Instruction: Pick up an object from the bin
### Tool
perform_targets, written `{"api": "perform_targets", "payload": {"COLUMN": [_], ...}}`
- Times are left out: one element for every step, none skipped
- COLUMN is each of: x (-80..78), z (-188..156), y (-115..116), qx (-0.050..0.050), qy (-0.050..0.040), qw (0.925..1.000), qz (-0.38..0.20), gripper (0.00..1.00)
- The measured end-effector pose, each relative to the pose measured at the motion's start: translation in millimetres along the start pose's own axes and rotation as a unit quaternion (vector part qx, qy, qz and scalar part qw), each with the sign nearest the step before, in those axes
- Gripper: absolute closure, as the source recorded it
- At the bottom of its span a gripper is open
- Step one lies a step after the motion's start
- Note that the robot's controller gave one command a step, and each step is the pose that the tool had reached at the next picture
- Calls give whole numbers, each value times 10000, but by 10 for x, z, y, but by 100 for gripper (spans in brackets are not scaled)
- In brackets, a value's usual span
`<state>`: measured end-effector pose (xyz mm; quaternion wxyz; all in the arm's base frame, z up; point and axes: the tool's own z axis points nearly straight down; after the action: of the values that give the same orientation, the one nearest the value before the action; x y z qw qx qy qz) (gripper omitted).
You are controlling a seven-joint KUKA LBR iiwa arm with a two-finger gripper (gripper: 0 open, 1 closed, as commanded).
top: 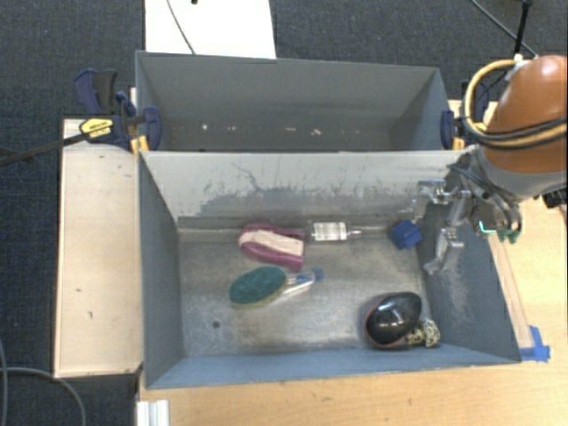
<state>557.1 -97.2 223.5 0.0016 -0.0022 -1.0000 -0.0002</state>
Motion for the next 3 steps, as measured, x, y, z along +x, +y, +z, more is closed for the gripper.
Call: {"api": "perform_targets", "payload": {"x": [663,721,703], "z": [1251,1508,1487], "y": [68,264,265], "qx": [-7,27,35], "qy": [15,-93,-121], "qw": [9933,9708,9703], "qz": [-1156,-2395,-2415], "gripper": [0,0,100]}}
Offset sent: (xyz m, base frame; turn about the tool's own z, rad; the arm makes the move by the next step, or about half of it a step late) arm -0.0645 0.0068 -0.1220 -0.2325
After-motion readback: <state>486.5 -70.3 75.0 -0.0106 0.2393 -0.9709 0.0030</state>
